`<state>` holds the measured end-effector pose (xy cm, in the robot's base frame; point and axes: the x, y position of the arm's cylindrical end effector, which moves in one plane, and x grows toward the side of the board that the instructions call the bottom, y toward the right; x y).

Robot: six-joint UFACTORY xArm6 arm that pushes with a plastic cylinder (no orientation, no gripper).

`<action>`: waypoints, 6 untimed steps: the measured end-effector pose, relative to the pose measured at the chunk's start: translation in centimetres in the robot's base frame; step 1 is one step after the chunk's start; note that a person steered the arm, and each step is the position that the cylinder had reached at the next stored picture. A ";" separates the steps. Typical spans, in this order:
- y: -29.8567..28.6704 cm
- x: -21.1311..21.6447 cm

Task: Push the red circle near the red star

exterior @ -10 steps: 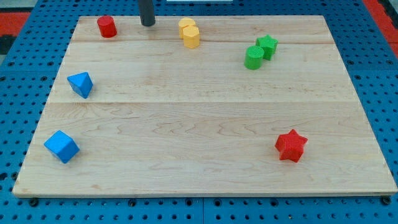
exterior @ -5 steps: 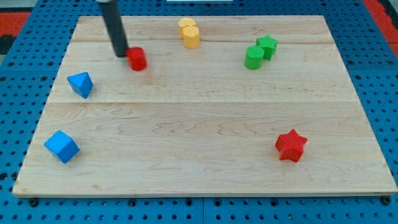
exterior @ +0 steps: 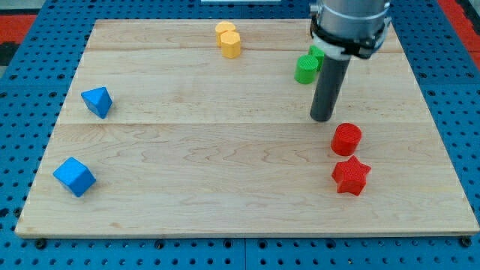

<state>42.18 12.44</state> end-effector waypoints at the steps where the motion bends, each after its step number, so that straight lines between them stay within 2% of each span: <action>1: 6.0 1.9; 2: 3.5 5.0; 3: 2.0 1.6; 4: -1.2 2.0; 5: -1.2 4.4; 6: -0.5 4.5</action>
<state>46.63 11.92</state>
